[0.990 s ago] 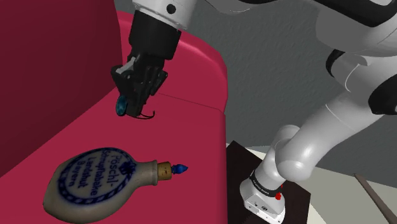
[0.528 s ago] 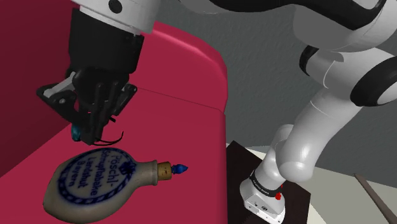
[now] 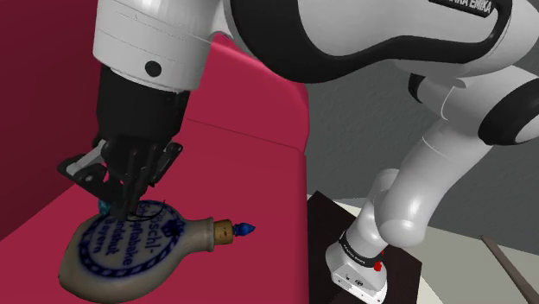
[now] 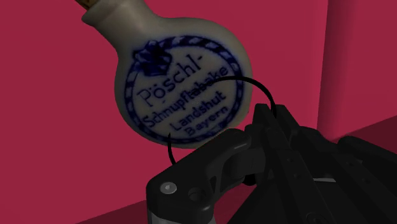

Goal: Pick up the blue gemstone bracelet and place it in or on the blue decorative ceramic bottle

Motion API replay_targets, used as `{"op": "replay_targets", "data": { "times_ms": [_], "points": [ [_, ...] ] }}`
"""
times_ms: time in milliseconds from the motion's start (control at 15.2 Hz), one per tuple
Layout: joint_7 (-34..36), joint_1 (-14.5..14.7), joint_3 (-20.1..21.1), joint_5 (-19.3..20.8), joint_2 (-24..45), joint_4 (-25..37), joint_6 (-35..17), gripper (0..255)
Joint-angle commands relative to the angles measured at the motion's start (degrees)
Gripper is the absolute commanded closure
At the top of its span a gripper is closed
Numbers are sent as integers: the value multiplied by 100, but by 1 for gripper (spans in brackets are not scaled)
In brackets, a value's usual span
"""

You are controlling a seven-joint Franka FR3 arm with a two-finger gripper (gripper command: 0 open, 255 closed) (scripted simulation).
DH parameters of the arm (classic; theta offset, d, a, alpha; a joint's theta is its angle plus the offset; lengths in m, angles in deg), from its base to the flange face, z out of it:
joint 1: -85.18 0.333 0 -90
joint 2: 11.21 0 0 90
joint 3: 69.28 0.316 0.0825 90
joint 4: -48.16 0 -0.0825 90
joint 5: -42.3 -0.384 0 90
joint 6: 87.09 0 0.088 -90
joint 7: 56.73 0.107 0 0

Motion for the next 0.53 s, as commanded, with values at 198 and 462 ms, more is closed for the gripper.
{"op": "replay_targets", "data": {
  "times_ms": [198,462],
  "points": [
    [-68,9,7,-49,-36,-416,-384,255],
    [-84,11,8,-58,-41,-499,-462,255]
  ]
}}
